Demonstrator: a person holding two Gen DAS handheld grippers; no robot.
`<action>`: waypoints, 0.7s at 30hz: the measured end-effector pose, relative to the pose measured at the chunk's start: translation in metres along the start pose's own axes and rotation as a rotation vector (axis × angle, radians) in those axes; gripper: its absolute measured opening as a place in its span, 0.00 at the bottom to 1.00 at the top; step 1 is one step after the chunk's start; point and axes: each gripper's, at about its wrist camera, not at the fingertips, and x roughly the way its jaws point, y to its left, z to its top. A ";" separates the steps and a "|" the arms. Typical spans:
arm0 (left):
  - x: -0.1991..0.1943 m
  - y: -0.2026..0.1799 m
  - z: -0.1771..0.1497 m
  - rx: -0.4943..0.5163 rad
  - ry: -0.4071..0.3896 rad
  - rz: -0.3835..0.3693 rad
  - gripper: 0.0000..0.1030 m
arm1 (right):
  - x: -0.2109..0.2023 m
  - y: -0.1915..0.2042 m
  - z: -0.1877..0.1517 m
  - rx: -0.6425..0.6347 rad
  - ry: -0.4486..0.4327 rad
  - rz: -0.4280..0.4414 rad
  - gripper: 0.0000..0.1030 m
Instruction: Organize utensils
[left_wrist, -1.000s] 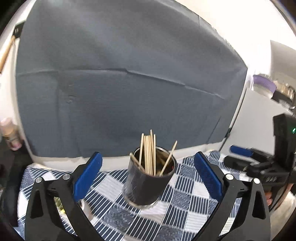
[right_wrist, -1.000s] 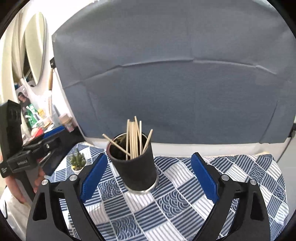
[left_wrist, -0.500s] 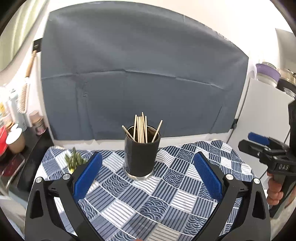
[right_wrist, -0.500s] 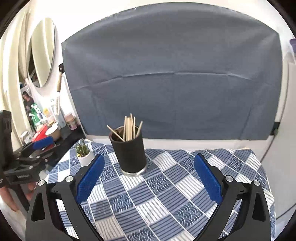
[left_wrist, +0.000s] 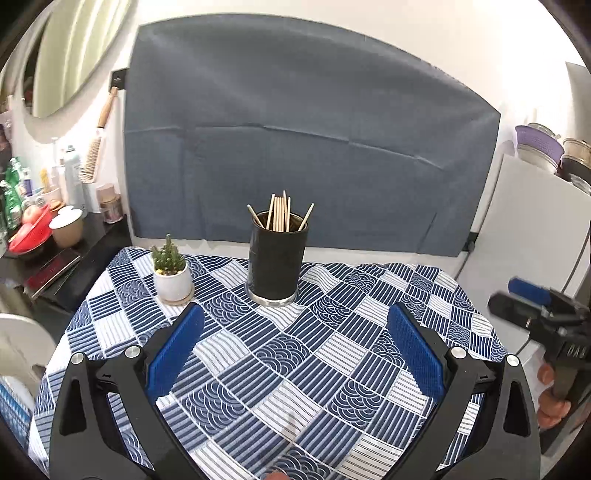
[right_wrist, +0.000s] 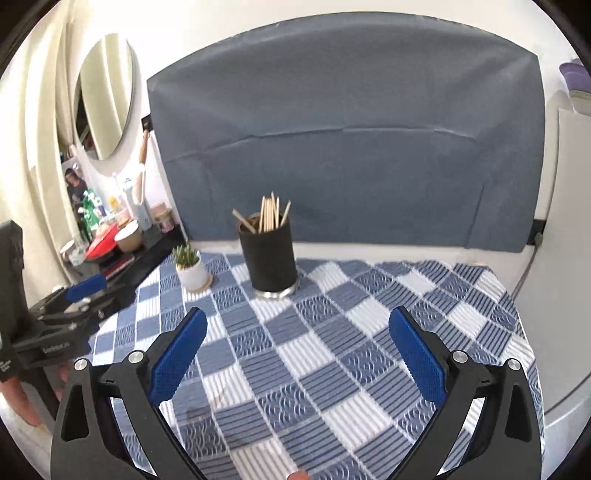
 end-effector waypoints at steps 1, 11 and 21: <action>-0.005 -0.003 -0.003 -0.001 -0.012 0.024 0.94 | -0.004 0.000 -0.006 0.002 0.014 0.002 0.92; -0.052 -0.026 -0.032 -0.020 -0.015 0.075 0.94 | -0.047 0.008 -0.056 -0.008 0.014 -0.012 0.92; -0.074 -0.037 -0.050 -0.020 0.040 0.090 0.94 | -0.075 0.016 -0.073 0.044 -0.037 -0.032 0.92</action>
